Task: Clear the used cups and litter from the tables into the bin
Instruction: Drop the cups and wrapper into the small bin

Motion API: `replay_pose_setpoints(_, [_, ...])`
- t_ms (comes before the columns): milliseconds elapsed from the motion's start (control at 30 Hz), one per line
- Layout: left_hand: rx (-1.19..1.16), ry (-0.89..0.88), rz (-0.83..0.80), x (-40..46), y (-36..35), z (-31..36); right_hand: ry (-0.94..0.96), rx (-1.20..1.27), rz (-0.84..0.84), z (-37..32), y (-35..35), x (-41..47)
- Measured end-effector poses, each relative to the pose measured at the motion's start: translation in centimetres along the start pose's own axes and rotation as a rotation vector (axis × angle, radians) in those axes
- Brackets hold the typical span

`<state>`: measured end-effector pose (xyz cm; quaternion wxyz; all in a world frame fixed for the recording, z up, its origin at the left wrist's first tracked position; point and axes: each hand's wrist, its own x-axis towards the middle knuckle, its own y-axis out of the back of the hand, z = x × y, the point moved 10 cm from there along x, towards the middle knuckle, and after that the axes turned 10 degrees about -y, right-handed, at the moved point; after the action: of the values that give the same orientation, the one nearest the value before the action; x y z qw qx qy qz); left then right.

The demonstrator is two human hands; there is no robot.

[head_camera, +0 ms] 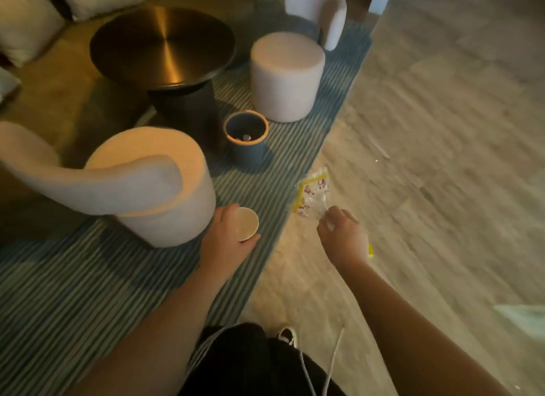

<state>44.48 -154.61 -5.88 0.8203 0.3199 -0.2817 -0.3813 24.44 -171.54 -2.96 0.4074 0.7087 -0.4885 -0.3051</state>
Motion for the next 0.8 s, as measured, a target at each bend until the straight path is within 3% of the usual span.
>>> replay_pose_setpoints(267, [-0.028,0.202,0.097,16.6,-4.9,-4.1,0.107,0.054,-0.121,-4.8,-3.9,21.7])
replay_pose_setpoints(567, [-0.086,0.501,0.235,37.8,-11.6,-17.4,0.358,-0.166,-0.318,-16.4,-15.0,48.0])
replay_pose_setpoints(800, [-0.073,0.678,0.252,50.8,-14.5,-23.1,0.357,-0.194,-0.388,-21.9,-20.0,65.9])
